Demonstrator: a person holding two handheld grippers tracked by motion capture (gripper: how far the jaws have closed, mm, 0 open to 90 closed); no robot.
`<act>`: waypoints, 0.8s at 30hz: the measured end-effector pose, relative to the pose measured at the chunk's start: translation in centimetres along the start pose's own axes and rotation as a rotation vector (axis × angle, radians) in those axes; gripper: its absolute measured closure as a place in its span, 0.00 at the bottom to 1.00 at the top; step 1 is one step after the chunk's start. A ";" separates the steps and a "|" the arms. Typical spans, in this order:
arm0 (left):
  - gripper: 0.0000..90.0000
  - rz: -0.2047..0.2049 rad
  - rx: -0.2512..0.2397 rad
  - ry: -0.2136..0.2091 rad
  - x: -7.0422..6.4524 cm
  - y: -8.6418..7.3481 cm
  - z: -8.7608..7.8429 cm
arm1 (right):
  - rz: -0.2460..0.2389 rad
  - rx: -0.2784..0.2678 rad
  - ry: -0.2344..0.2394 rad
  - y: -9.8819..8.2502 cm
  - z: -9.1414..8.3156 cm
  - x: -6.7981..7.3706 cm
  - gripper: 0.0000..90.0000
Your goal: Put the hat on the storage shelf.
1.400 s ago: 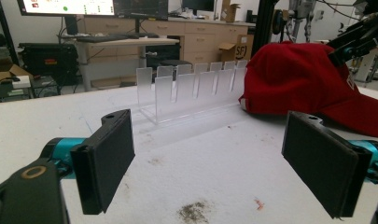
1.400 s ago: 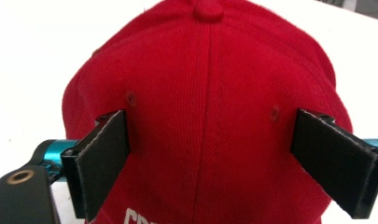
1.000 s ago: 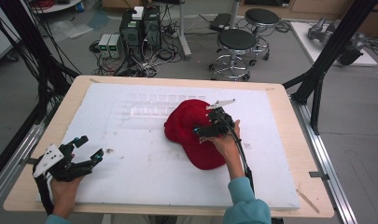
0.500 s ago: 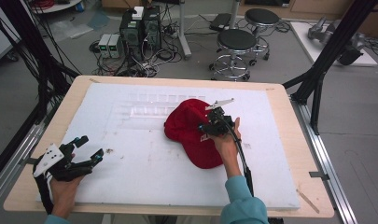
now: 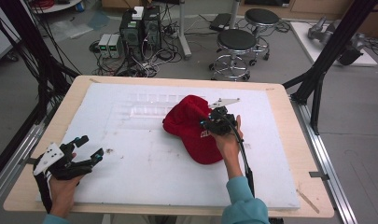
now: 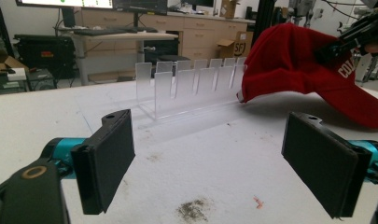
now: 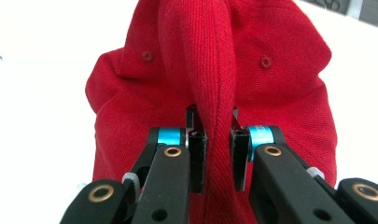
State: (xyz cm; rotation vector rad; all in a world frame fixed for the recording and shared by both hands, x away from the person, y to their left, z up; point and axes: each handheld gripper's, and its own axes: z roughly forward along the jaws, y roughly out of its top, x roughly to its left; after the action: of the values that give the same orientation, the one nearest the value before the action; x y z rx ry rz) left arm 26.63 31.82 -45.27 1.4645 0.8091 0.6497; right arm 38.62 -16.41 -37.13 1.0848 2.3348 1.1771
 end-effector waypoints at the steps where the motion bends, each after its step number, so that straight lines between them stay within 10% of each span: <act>1: 0.19 -0.004 0.001 -0.001 0.0 0.0 0.0 | 0.001 -0.024 0.006 0.1 -0.5 0.0 0.92; 24: 0.18 -0.043 0.076 -0.071 0.2 1.2 0.6 | 0.001 -0.276 0.095 1.3 -4.2 0.3 0.93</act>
State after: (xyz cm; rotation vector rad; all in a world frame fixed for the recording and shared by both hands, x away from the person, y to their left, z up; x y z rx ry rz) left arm 27.35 31.67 -44.10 1.5267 0.8153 0.5366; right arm 36.67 -18.01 -33.54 0.9517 2.1544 1.5273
